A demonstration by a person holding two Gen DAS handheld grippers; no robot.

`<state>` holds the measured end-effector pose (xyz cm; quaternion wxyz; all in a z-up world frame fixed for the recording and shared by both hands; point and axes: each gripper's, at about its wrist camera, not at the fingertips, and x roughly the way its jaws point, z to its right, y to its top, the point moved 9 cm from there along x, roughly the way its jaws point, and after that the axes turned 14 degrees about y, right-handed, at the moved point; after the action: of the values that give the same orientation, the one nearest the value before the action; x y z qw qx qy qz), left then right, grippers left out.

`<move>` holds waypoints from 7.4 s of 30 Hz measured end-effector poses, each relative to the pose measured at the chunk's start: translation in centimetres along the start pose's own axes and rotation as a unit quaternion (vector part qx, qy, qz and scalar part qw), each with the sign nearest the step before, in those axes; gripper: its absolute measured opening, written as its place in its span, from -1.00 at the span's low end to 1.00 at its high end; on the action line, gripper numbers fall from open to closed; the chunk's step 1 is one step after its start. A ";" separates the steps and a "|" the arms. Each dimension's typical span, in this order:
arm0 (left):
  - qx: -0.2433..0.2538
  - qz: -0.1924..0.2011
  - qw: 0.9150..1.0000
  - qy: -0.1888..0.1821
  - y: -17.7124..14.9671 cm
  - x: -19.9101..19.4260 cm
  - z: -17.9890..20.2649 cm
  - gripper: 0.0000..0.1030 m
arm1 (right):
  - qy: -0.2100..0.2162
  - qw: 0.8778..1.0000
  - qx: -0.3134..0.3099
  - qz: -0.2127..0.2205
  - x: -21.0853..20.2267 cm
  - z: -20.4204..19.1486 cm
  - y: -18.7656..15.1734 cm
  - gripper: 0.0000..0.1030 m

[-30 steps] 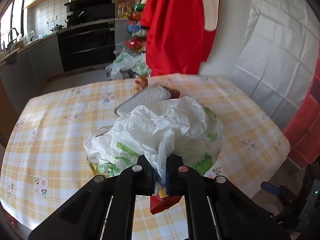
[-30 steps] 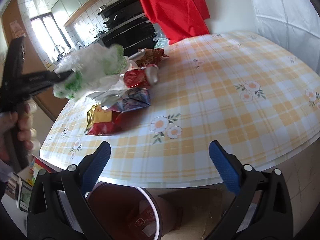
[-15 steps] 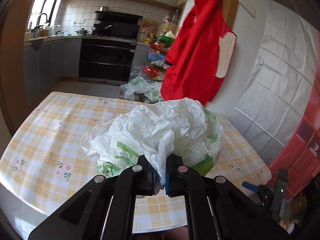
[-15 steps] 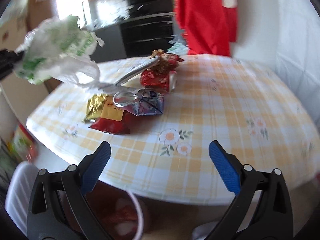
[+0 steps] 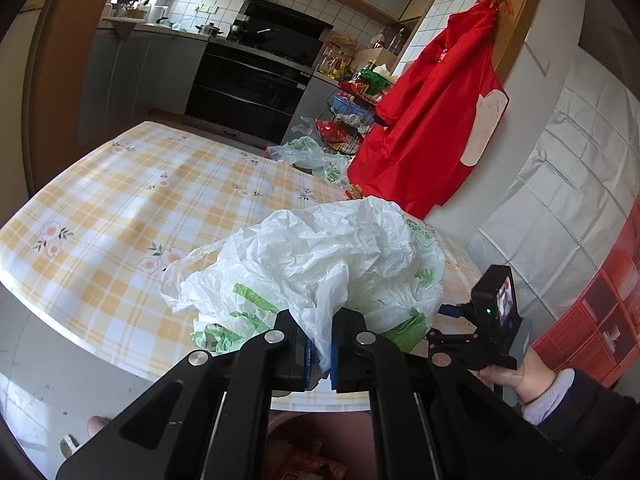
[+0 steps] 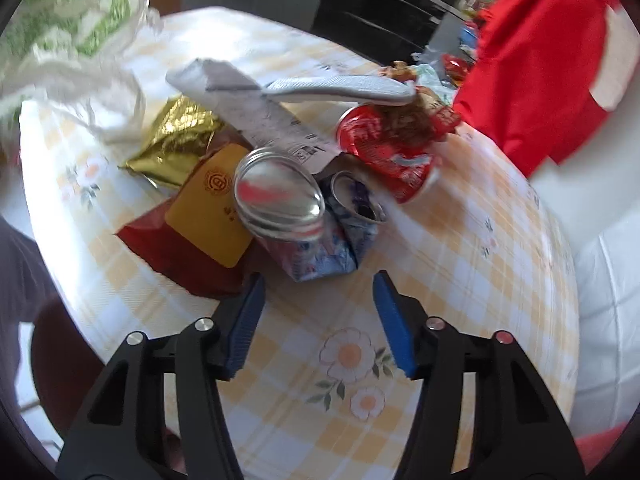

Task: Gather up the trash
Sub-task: 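Lift the bag with the left tool while the right tool grasps the crushed blue can, then drop the bag into the bin with the left tool while the right tool lifts the can, then carry the can over the bin and open the right tool to drop it, then reach the right tool to the red-and-yellow pastry packet and grasp it, then grasp the white paper card with the left tool while the right tool lifts the packet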

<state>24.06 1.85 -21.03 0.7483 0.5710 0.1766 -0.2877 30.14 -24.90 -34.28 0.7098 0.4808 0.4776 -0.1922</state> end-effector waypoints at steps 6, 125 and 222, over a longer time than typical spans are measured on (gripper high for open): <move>-0.020 -0.008 1.000 -0.016 -0.7 0.6 -1.4 -0.88 | -0.014 1.000 -0.016 -0.008 1.4 -0.1 0.9 -0.31; 0.002 0.018 0.985 0.174 -8.0 -6.4 -0.8 0.88 | 0.110 0.949 0.203 0.215 -16.6 -10.0 -7.3 0.88; -0.019 -0.061 0.996 -0.069 3.4 9.7 10.3 -0.96 | 0.115 0.937 0.293 0.149 -5.2 -0.7 -4.4 -0.03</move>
<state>33.05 -9.62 -21.25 0.7506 0.5237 0.1640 -0.3679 24.12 -27.27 -32.06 0.4982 0.7517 0.4017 -0.1591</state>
